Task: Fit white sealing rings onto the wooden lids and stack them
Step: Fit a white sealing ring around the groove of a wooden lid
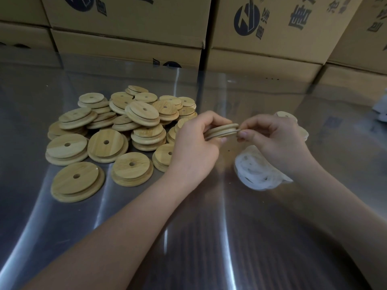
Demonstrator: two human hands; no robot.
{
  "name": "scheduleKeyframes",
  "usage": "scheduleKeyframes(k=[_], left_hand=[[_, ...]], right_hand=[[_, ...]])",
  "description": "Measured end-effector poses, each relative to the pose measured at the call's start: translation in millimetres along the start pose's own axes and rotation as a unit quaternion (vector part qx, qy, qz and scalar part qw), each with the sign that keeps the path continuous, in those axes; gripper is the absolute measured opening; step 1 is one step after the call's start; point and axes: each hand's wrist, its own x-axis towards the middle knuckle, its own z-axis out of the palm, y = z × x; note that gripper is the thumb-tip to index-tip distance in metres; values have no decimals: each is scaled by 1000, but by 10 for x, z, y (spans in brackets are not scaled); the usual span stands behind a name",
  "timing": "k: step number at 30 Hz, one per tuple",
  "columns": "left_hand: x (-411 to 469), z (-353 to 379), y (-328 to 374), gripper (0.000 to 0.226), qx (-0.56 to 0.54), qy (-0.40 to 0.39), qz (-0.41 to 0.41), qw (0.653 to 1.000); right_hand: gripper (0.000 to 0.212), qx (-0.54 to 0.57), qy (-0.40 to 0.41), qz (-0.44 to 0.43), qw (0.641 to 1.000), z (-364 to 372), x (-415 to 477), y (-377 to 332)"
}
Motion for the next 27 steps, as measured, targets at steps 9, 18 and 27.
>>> scheduleKeyframes(k=[9,18,27], left_hand=[[-27,44,7,30,81,-4,18,997],[-30,29,8,21,-53,52,-61,995],[6,25,11,19,-15,60,-38,997]], right_hand=[[4,-23,32,-120,992,38,-45,-54],[6,65,45,-27,997,174,-78,-45],[16,22,38,-27,999,128,-31,-46]])
